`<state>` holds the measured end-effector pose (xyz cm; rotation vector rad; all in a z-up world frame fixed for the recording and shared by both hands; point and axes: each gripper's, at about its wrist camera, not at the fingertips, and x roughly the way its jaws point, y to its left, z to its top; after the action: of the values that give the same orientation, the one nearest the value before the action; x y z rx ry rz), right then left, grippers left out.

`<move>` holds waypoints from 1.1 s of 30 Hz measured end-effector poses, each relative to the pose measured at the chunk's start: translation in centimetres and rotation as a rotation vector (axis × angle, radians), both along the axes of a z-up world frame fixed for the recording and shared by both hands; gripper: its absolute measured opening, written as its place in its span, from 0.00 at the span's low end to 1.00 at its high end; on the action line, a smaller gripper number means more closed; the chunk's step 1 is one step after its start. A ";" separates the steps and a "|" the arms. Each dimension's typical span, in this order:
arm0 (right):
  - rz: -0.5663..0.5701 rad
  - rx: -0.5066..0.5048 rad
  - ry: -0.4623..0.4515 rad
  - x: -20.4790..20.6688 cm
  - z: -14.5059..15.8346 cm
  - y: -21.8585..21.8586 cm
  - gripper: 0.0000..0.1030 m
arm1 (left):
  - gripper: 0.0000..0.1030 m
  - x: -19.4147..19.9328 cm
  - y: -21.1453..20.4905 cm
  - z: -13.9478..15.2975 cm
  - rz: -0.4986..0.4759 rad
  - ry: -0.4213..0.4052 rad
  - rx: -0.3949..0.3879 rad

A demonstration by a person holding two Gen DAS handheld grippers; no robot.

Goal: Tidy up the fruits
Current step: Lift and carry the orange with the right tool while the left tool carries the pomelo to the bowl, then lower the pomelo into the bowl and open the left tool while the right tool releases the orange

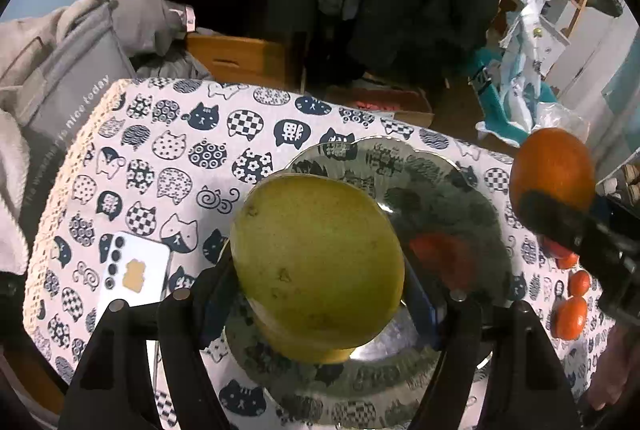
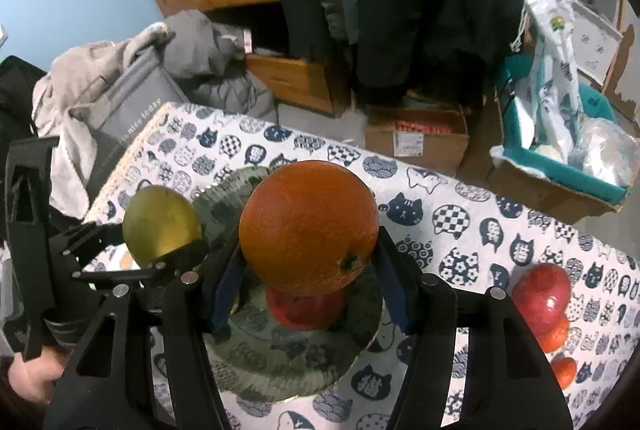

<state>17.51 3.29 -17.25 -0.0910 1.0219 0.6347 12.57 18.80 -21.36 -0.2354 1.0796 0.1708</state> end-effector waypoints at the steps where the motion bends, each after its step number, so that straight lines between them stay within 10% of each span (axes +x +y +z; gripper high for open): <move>1: 0.004 -0.007 0.004 0.2 -0.5 0.2 0.59 | 0.74 0.3 0.0 -0.3 0.001 0.006 -0.001; 33: 0.014 -0.021 0.100 2.7 -5.9 1.8 0.59 | 0.74 1.8 -0.2 -4.0 -0.026 0.077 -0.028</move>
<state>20.25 5.08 -23.14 -0.0850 1.1255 0.6466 14.42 18.63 -25.37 -0.2416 1.1614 0.1419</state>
